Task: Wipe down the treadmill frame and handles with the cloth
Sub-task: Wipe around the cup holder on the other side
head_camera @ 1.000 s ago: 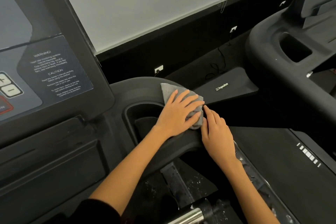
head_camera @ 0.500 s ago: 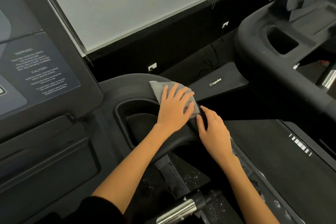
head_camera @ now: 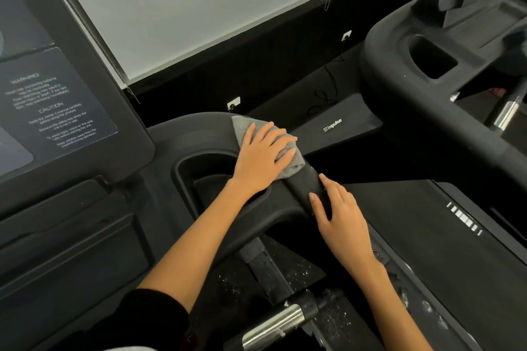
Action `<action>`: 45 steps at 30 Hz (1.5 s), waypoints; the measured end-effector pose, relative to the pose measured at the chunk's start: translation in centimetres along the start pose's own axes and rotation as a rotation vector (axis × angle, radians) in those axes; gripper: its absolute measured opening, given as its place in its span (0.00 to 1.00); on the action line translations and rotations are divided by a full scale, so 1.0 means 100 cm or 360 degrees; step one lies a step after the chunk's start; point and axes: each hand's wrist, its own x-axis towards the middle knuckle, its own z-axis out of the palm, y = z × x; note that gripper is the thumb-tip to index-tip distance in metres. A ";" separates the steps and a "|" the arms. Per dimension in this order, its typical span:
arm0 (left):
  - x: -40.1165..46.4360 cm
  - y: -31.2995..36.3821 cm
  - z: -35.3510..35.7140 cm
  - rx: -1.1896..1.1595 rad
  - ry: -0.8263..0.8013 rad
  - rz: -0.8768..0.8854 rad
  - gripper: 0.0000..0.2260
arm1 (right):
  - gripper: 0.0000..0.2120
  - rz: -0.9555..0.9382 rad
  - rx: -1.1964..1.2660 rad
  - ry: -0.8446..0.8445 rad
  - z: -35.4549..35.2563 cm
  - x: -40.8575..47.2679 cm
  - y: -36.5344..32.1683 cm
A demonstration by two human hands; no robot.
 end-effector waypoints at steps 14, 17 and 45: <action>-0.040 0.012 0.001 -0.0041 -0.0112 0.0419 0.22 | 0.28 -0.0034 0.0075 -0.0100 -0.005 -0.001 0.003; -0.028 0.007 0.001 0.0055 -0.0116 0.0364 0.22 | 0.29 -0.0045 0.0093 -0.0123 -0.007 -0.001 0.004; -0.008 0.054 0.009 0.0000 -0.0080 0.0168 0.21 | 0.47 -0.0197 0.0061 -0.0205 -0.008 -0.003 0.009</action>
